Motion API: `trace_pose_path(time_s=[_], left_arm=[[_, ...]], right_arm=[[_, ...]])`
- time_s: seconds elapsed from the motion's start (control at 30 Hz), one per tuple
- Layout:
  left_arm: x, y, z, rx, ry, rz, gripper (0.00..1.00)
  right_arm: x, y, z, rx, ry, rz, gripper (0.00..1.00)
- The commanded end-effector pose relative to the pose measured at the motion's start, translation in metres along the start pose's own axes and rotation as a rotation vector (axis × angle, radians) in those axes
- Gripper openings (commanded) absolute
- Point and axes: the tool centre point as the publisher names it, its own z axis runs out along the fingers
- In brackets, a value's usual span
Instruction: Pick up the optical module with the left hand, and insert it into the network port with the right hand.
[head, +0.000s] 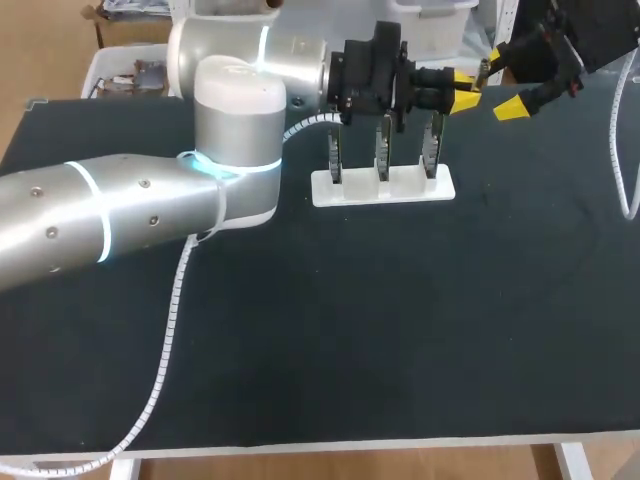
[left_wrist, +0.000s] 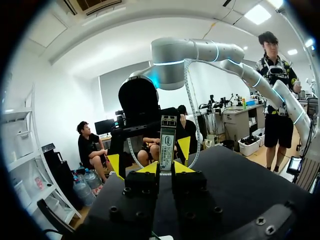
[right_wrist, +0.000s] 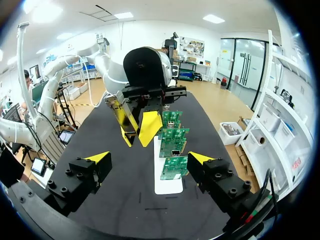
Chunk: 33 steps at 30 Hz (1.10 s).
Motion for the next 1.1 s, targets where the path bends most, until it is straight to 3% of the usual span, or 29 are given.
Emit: trace_pose_path(time_s=[0.03, 0.33, 0.57, 0.7, 1.1], left_arm=[[0.000, -0.002, 0.000, -0.007, -0.001, 0.003, 0.00], [0.000, -0.002, 0.000, -0.007, -0.001, 0.003, 0.00], [-0.011, 0.024, -0.001, 0.037, 0.058, 0.016, 0.00], [-0.010, 0.030, -0.003, 0.030, 0.065, 0.024, 0.00], [0.003, 0.015, -0.013, -0.037, 0.034, -0.006, 0.00]], right_arm=[[0.000, 0.000, 0.000, 0.000, 0.000, -0.001, 1.00], [0.000, 0.000, 0.000, 0.000, 0.000, -0.001, 1.00], [0.000, 0.000, 0.000, 0.000, 0.000, -0.001, 1.00], [0.000, 0.000, 0.000, 0.000, 0.000, -0.001, 1.00], [0.000, 0.000, 0.000, 0.000, 0.000, -0.001, 1.00]])
